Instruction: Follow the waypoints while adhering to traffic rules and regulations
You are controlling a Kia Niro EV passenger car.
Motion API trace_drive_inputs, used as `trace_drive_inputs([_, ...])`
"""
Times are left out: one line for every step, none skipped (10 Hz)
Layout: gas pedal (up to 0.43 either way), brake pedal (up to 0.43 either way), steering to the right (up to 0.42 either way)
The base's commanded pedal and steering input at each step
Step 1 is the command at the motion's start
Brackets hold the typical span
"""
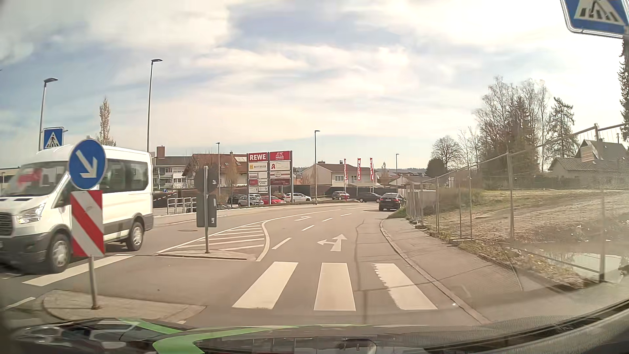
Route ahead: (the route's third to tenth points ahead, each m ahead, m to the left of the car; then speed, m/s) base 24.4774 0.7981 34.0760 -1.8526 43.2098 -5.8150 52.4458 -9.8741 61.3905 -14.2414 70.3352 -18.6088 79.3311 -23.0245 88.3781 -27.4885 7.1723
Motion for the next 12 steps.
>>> trace_drive_inputs([0.028, 0.000, 0.019])
trace_drive_inputs([0.028, 0.000, 0.019])
trace_drive_inputs([0.028, 0.000, 0.019])
trace_drive_inputs([0.028, 0.000, 0.019])
trace_drive_inputs([0.028, 0.000, 0.019])
trace_drive_inputs([0.028, 0.000, 0.018])
trace_drive_inputs([0.028, 0.000, 0.018])
trace_drive_inputs([0.028, 0.000, 0.019])
trace_drive_inputs([0.028, 0.000, 0.019])
trace_drive_inputs([0.028, 0.000, 0.019])
trace_drive_inputs([0.028, 0.000, 0.019])
trace_drive_inputs([0.028, 0.000, 0.018])
